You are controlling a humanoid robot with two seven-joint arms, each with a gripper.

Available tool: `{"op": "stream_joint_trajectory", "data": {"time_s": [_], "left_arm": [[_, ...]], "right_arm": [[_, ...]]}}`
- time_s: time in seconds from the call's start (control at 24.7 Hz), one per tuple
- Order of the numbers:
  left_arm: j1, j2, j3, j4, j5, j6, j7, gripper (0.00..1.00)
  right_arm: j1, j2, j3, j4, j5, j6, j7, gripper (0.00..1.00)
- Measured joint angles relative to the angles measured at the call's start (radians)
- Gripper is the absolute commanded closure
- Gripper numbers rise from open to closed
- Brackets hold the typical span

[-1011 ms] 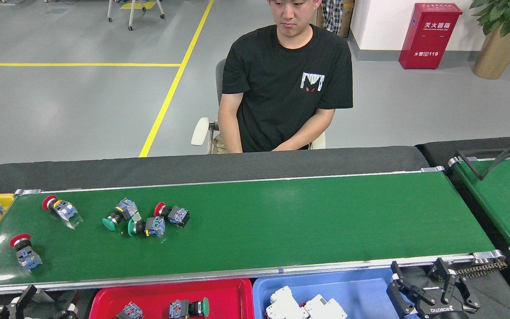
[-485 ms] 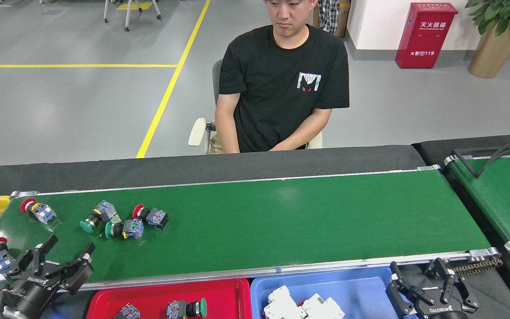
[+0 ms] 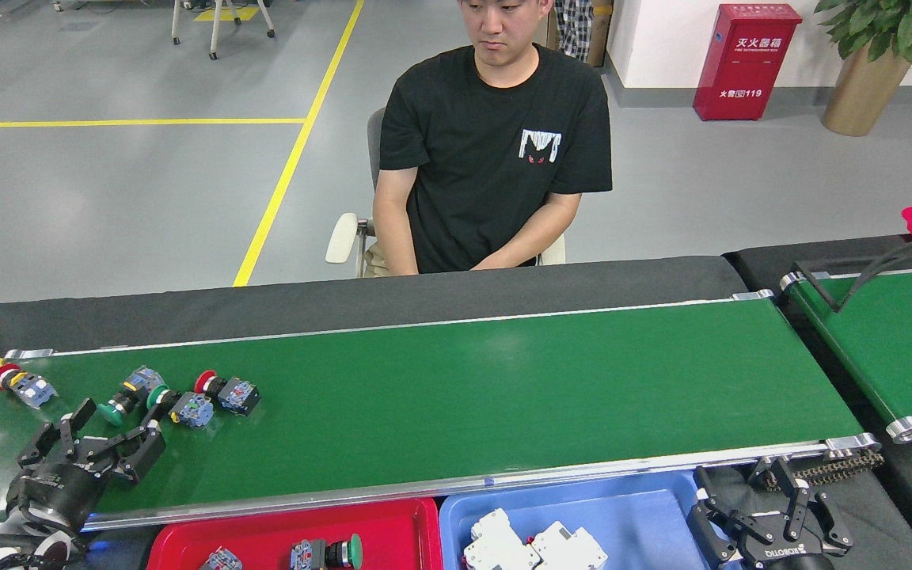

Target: Pick switch part from conveyor to tray

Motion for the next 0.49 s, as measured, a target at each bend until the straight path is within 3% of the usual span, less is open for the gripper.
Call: {"op": "stream_joint_trajectory", "data": {"time_s": [0.16,0.4,0.49], "left_arm": [[-0.05,0.008,-0.022,0.083,0.0,0.021,0.034,0.26],[-0.067,0.008,-0.025,0.109,0.002,0.023,0.041,0.78],[-0.066,0.01,-0.025,0.108,0.007,-0.029,0.041,0.84]], "right_arm": [[0.0,0.0,0.0,0.001,0.0,-0.006,0.0,0.0],[0.0,0.0,0.0,0.001,0.0,-0.007,0.0,0.0],[0.0,0.0,0.0,0.001,0.0,-0.007,0.0,0.0]]}}
